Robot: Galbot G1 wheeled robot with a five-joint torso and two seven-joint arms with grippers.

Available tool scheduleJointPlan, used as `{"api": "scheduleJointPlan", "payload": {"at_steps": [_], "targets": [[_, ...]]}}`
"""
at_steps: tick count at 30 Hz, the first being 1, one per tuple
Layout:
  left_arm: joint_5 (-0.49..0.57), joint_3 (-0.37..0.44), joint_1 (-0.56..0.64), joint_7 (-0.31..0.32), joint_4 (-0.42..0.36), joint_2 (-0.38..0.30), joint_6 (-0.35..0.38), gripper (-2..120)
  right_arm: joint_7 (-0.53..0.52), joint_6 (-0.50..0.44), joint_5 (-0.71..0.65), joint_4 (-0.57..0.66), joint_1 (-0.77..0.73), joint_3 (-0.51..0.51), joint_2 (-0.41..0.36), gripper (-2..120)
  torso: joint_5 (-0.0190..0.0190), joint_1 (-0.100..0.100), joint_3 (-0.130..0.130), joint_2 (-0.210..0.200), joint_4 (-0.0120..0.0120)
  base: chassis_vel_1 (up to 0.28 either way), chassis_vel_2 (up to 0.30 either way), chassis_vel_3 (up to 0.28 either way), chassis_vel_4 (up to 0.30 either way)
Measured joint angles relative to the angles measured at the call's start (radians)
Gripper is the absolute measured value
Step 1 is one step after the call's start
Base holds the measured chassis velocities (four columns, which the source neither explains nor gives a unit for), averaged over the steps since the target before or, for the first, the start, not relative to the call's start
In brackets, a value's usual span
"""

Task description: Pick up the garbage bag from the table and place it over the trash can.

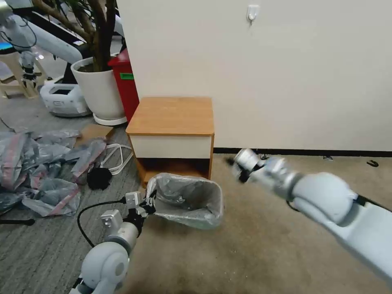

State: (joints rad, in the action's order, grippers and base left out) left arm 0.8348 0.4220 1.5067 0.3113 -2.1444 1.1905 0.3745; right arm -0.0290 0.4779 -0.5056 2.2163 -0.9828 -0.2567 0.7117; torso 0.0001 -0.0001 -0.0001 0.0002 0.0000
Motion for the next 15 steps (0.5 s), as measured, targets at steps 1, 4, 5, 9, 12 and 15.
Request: {"api": "scheduleJointPlan", "payload": {"at_steps": [1, 4, 5, 9, 12, 15], "targets": [[0.01, 0.0, 0.003, 0.008, -0.004, 0.002, 0.001, 5, -0.011, -0.026, -0.005, 0.001, -0.027, -0.035, 0.016, 0, -0.0002, 0.0, 0.0, 0.0, 0.0002, 0.0, 0.0, 0.0, 0.0], [0.067, -0.012, 0.02, 0.062, -0.021, 0.018, 0.015, 5, -0.049, -0.187, -0.017, 0.016, -0.152, -0.171, 0.099, 0, 0.0003, 0.0, 0.0, 0.0, 0.0, 0.0, 0.0, 0.0, 0.0], [0.088, -0.018, 0.024, 0.082, -0.027, 0.022, 0.02, 5, -0.053, -0.236, -0.013, 0.025, -0.192, -0.205, 0.125, 0, -0.0004, 0.0, 0.0, 0.0, 0.0002, 0.0, 0.0, 0.0, 0.0], [0.148, -0.05, 0.036, 0.142, -0.046, 0.034, 0.041, 5, -0.054, -0.341, 0.053, 0.063, -0.331, -0.296, 0.211, 10, -0.0002, 0.0, 0.0, 0.0, -0.0001, 0.0, 0.0, 0.0, 0.0], [0.149, -0.072, 0.038, 0.156, -0.042, 0.042, 0.042, 5, -0.054, -0.37, 0.091, 0.08, -0.395, -0.325, 0.259, 21, -0.0001, 0.0, 0.0, 0.0, -0.0002, 0.0, 0.0, 0.0, 0.0], [0.139, -0.101, 0.028, 0.17, -0.011, 0.057, 0.042, 5, -0.053, -0.391, 0.118, 0.093, -0.455, -0.342, 0.317, 30, -0.0001, 0.0, 0.0, 0.0, 0.0, 0.0, 0.0, 0.0, 0.0]]}}
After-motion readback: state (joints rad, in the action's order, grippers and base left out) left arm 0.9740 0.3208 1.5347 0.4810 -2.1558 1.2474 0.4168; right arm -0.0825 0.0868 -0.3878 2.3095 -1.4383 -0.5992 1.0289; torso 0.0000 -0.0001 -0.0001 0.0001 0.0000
